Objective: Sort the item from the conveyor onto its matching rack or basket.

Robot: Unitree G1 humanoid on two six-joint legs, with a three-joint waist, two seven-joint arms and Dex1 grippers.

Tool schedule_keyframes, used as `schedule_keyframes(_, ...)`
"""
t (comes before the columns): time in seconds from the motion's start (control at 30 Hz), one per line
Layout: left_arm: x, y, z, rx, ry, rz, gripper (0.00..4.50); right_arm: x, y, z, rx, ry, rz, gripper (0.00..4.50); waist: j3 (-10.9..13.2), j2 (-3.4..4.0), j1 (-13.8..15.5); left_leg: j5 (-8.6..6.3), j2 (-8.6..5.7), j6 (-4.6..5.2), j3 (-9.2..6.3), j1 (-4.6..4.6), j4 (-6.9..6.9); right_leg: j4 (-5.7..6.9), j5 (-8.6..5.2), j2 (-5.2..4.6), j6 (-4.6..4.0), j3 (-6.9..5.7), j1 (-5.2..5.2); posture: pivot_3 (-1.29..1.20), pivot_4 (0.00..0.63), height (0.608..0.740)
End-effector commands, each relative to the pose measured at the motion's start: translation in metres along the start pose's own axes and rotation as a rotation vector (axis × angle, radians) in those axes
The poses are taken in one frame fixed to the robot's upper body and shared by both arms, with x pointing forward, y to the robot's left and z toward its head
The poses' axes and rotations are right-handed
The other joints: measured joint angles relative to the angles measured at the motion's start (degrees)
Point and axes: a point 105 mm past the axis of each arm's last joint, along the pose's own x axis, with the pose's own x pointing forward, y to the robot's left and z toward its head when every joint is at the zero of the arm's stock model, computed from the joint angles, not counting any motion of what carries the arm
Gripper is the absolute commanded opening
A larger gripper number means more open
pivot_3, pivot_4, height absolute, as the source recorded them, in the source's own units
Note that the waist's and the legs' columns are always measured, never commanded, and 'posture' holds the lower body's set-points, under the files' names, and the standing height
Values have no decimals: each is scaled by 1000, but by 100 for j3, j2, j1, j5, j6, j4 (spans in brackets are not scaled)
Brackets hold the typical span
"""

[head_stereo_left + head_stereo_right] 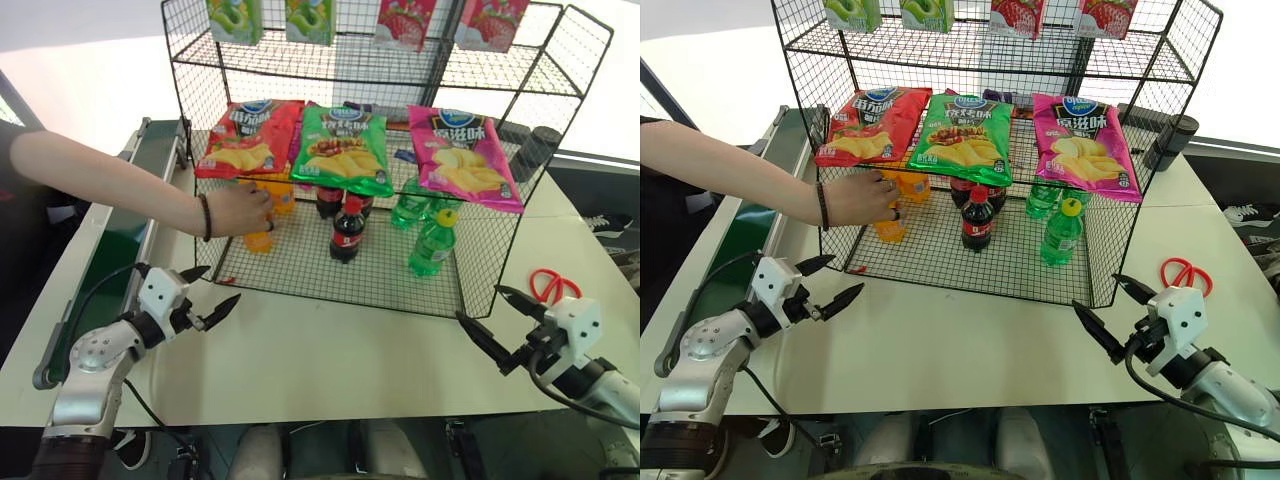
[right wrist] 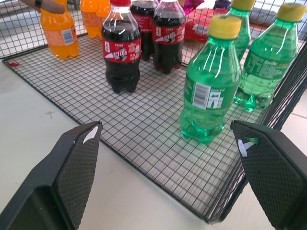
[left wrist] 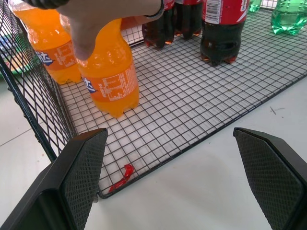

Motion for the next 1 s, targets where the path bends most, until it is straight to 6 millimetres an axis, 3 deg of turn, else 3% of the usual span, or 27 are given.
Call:
schedule_keyframes(0.03,1,4,14,40,-41,14,4500,-1,-4,7,-32,-21,-4,4464,0,0,5,0,0,0,0,0,0,0,0,0,0,0,0,0,150,740)
schedule_keyframes(1.0,14,7,17,49,-81,27,4500,0,-9,11,-62,-37,-23,4464,0,0,2,0,-4,0,2,-1,-1,-2,1,-4,2,-1,0,0,150,740)
